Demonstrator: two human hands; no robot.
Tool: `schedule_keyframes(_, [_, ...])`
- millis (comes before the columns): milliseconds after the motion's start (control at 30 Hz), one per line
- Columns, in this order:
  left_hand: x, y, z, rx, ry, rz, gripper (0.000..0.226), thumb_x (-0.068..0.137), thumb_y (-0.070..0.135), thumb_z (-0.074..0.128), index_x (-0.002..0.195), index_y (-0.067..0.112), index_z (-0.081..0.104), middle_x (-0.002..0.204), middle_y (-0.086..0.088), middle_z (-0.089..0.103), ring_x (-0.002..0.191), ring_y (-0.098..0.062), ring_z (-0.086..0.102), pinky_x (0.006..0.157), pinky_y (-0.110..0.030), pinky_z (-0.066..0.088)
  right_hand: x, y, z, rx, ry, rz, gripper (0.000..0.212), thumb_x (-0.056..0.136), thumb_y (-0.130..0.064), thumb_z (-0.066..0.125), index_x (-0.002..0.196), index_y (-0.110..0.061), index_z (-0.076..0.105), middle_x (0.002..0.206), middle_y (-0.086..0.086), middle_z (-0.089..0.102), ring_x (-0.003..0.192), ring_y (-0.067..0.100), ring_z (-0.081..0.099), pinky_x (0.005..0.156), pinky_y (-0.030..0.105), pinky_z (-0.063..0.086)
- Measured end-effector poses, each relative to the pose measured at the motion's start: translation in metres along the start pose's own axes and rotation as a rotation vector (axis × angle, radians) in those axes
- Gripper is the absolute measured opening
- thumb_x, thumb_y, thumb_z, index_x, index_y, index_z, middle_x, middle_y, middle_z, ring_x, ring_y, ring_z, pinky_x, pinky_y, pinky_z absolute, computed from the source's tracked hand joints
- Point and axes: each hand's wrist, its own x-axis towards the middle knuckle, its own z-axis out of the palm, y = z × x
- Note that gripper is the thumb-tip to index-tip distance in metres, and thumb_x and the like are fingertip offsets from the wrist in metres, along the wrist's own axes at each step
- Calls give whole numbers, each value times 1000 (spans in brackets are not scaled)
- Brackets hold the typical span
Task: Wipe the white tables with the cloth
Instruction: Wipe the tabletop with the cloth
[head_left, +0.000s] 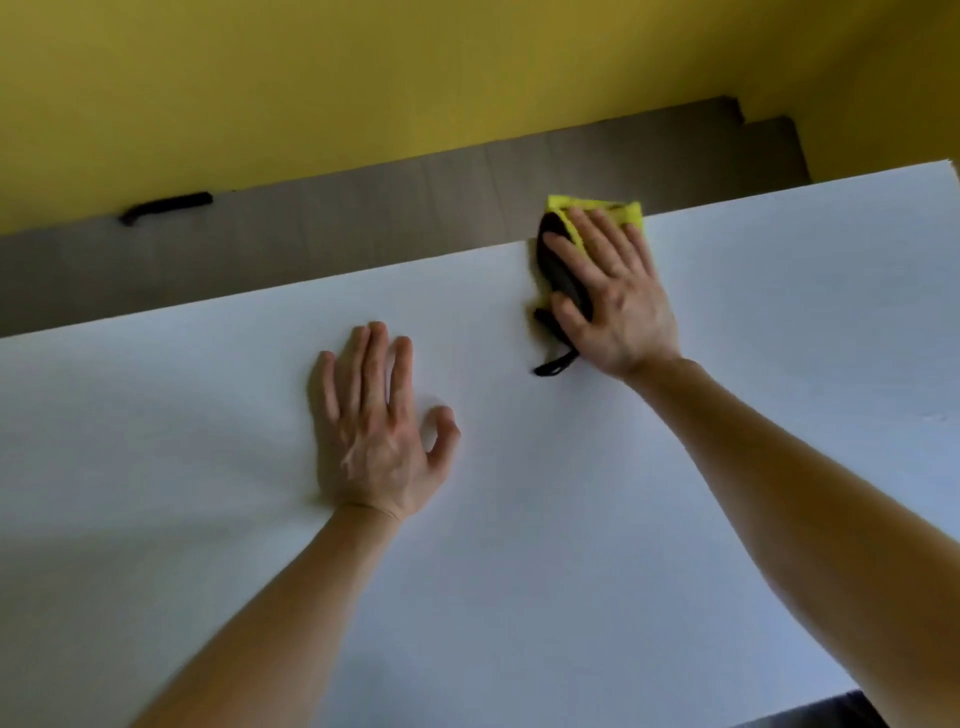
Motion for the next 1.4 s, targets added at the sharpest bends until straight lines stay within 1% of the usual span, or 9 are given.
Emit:
schedule_keyframes(233, [2, -1, -13, -69, -62, -8, 82, 97, 52, 56, 161, 1, 45, 174, -20, 33, 165, -37, 25, 129, -66, 20, 0, -15, -2, -118, 81, 544, 74, 100, -53, 42, 167, -22, 40, 179, 10, 26, 167, 32, 16, 135, 58, 8])
schedule_keyframes(400, [-33, -66, -54, -210, -138, -51, 110, 80, 61, 73, 167, 8, 31, 178, -15, 24, 166, -33, 22, 130, -60, 26, 20, -201, 44, -10, 11, 78, 79, 96, -55, 51, 164, -16, 46, 177, 13, 30, 166, 37, 20, 133, 61, 9])
schedule_keyframes(533, [-74, -138, -93, -33, -437, -291, 159, 50, 94, 76, 173, 21, 5, 180, -15, 11, 167, -33, 13, 130, -61, 26, 34, -297, 58, 33, -129, -109, 86, 98, -60, 40, 173, -21, 24, 180, 9, 21, 168, 34, 12, 134, 57, 4])
schedule_keyframes(667, [-62, -139, -97, 107, -707, -254, 167, 47, 103, 70, 173, 20, -3, 179, -21, -10, 168, -37, -6, 131, -59, 20, 25, -209, 50, -5, -123, -220, 81, 97, -54, 42, 171, -23, 32, 179, 7, 26, 167, 31, 19, 136, 54, 8])
schedule_keyframes(867, [-58, -131, -101, 139, -750, -235, 164, 57, 99, 72, 170, 16, -13, 177, -25, -18, 166, -39, -16, 131, -61, 16, -11, -35, 3, -67, 30, 419, 77, 100, -49, 47, 171, -23, 32, 179, 9, 25, 167, 31, 18, 136, 53, 8])
schedule_keyframes(967, [-57, -131, -104, 161, -752, -218, 163, 58, 99, 71, 170, 15, -12, 177, -25, -16, 167, -39, -14, 131, -61, 18, -7, -100, 20, -14, 97, 450, 83, 93, -43, 51, 169, -12, 36, 176, 17, 30, 165, 41, 22, 134, 62, 11])
schedule_keyframes(1167, [-55, -125, -109, 155, -758, -241, 163, 58, 96, 75, 171, 16, -12, 178, -25, -16, 166, -39, -16, 132, -61, 17, -20, -305, 59, 90, -121, -70, 89, 97, -50, 43, 174, -14, 17, 181, 7, 19, 169, 32, 8, 135, 57, 5])
schedule_keyframes(1267, [-53, -124, -107, 183, -802, -220, 163, 61, 97, 73, 169, 14, -16, 176, -27, -19, 166, -42, -17, 132, -62, 17, -41, -238, 47, 60, -117, -75, 89, 95, -48, 47, 174, -18, 20, 181, 4, 20, 169, 28, 12, 136, 55, 7])
schedule_keyframes(1400, [-53, -125, -106, 220, -804, -180, 162, 61, 99, 69, 168, 11, -15, 175, -31, -16, 165, -45, -13, 129, -64, 23, -110, -97, 8, -24, 6, 366, 85, 97, -48, 48, 173, -20, 23, 180, 6, 24, 168, 29, 15, 136, 55, 8])
